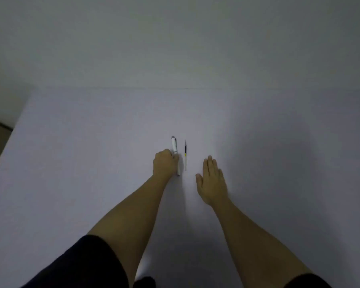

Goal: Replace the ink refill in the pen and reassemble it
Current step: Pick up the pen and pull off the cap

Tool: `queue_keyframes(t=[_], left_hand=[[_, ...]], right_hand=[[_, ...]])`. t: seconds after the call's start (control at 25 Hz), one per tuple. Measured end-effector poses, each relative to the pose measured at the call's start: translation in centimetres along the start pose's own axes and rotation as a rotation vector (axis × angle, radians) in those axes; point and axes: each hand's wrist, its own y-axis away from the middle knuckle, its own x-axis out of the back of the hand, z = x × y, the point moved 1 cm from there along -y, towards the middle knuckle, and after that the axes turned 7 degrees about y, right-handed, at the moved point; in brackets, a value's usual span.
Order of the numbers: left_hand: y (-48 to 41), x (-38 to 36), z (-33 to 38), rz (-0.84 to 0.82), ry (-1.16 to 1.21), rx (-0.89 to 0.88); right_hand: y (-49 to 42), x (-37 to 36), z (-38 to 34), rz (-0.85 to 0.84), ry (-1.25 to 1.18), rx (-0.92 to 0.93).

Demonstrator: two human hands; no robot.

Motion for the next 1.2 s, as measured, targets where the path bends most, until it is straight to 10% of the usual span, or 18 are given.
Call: queue_keyframes(t=[0.6, 0.96, 1.2], left_hand=[[-0.7, 1.2, 0.3, 0.086, 0.105, 0.051], [6.9, 6.3, 0.9, -0.199, 0.27, -0.338], [8.8, 5.8, 0.5, -0.037, 0.206, -0.546]], right_hand=[[-0.3, -1.0, 0.5, 0.052, -0.02, -0.004], [1.4, 8.8, -3.4, 0.197, -0.935, -0.069], [3.1, 11.1, -4.7, 0.244, -1.187, -0.045]])
